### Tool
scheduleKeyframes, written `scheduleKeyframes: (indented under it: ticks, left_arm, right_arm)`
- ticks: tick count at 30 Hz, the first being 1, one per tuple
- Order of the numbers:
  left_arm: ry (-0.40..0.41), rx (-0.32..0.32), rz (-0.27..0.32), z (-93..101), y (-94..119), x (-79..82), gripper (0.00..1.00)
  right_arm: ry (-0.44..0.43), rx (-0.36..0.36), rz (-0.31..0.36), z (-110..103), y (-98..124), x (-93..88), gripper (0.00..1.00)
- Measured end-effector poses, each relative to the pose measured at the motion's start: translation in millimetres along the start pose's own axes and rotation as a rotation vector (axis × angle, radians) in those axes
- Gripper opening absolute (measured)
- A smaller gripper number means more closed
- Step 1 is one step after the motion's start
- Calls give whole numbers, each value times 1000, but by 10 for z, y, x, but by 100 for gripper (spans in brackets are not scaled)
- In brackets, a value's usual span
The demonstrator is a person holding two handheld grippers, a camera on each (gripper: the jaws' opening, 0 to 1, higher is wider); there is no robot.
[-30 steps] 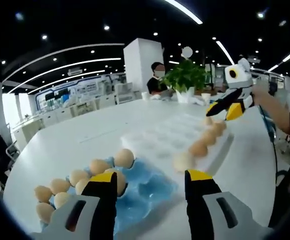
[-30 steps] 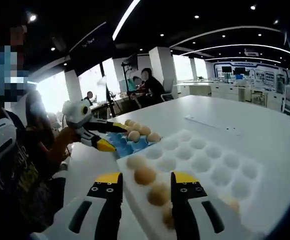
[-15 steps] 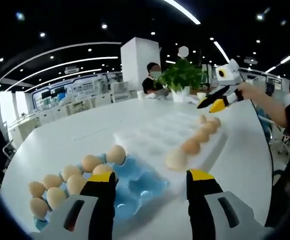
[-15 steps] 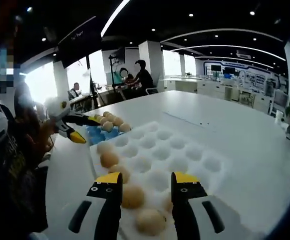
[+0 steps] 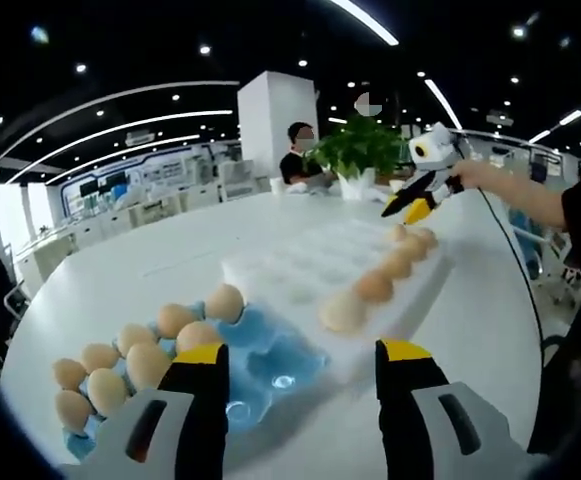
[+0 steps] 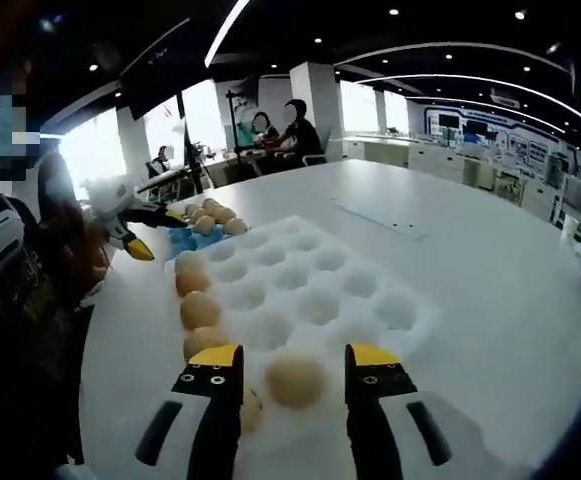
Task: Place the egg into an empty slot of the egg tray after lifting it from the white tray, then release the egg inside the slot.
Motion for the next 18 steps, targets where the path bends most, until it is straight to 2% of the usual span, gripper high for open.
scheduleKeyframes:
  ticks: [2,6,11,13,15,18]
  left_arm:
    - [0,-5,-1,9,4,1,61]
    - [-5,-13,0,40,17,2,62]
    - [-3,-22,4,65,22,13,62]
    - [-1,-27,5,82,22,17,62]
    - [-2,-35,5,100,17,18,62]
    - [-1,-39,6,115,12,24,62]
  right_arm:
    - [9,40,-32,-30,-35,-39,41]
    - [47,44,-91,2,-77,-92,38]
    - [84,97,-104,13,-133,-119,36]
    - [106,106,-150,63,-152,-217,33]
    - [116,140,-129,9,-167,-204,34]
    - [198,178,-130,1,-181,-179,35]
Point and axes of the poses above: the point that each gripper's makers call its tool centre point, and the gripper's own axes: y roughly backward along the fingers, z roughly to its right, x roughly out of its top, the point moved 2 cm from there along y, roughly backward along the fingers, and after that the axes turned 14 degrees about x, right-handed, at the moved point
